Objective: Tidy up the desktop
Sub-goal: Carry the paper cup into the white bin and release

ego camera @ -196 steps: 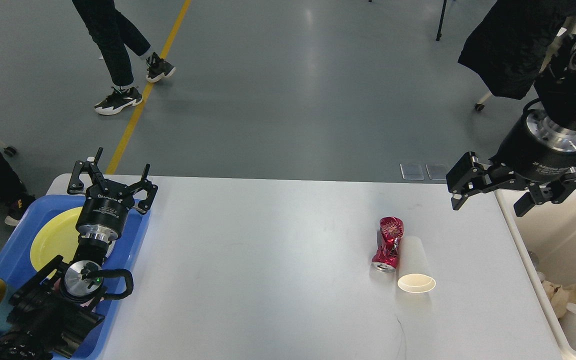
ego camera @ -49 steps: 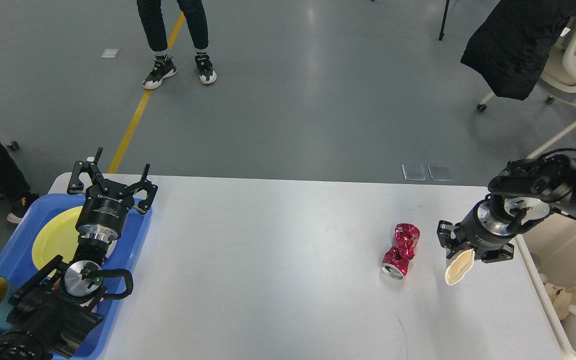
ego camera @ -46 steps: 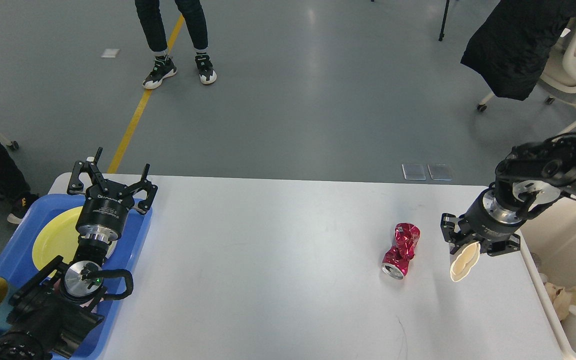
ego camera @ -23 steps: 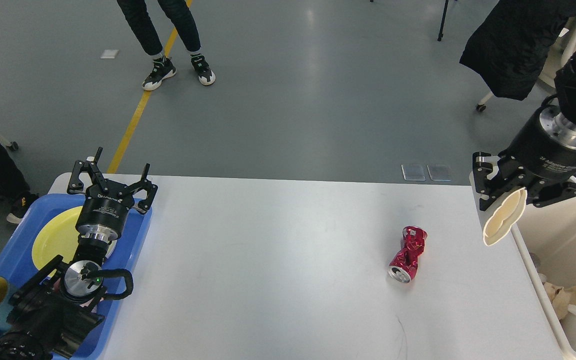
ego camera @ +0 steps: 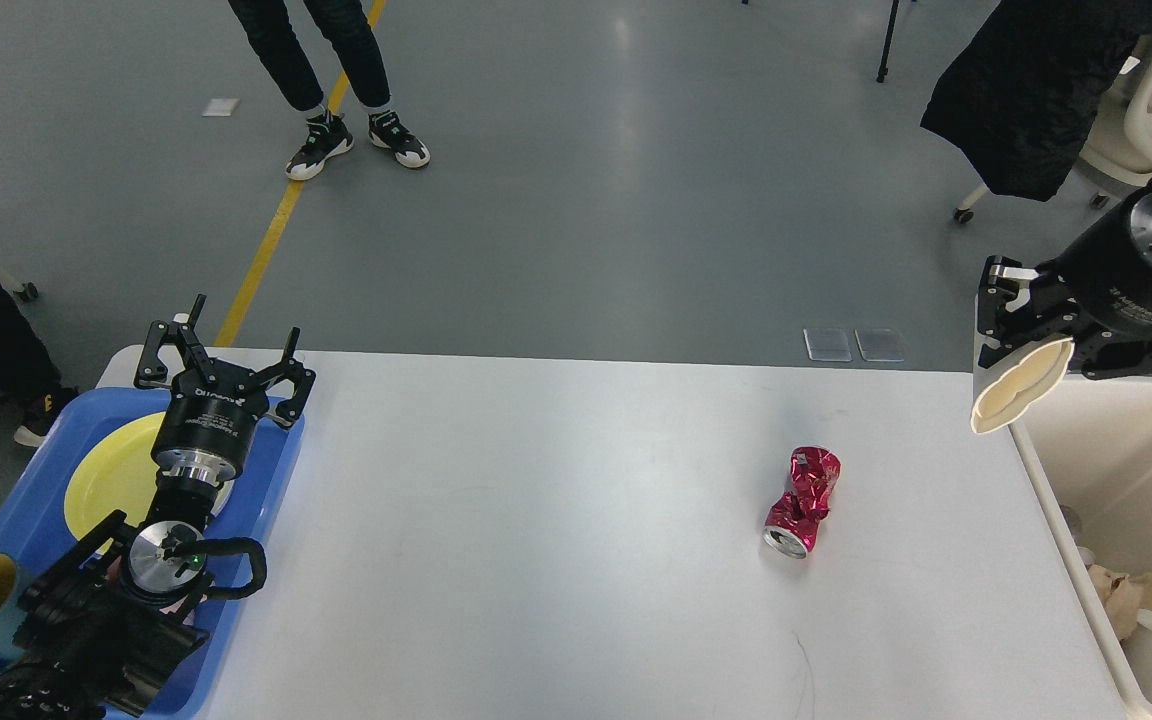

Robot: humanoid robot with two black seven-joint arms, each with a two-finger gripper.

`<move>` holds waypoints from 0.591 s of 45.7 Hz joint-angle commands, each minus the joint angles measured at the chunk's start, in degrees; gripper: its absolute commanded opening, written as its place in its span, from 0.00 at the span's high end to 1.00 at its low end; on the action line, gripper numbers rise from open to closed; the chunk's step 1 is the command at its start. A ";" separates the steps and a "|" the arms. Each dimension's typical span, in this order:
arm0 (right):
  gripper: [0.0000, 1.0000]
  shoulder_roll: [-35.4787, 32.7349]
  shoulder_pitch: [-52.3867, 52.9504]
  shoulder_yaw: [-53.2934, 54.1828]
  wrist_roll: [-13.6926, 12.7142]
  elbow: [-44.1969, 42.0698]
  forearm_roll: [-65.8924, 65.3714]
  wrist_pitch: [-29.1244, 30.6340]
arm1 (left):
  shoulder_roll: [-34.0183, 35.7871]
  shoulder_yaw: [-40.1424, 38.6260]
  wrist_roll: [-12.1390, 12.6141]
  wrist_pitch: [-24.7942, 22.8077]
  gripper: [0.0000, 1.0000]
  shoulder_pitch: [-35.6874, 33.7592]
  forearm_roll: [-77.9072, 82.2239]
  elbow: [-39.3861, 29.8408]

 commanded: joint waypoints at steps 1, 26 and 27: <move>1.00 -0.92 -4.04 -2.94 -0.15 -3.42 1.88 -3.16 | 0.00 0.00 0.00 -0.05 0.04 0.00 0.01 0.00; 1.00 -21.92 -43.59 10.84 -0.68 -28.64 4.87 -26.01 | 0.00 0.00 0.00 0.04 0.04 0.00 0.01 0.00; 1.00 -22.36 -45.61 12.33 -0.68 -29.96 4.87 -26.71 | 0.00 0.00 0.00 -0.04 0.04 0.00 0.01 0.00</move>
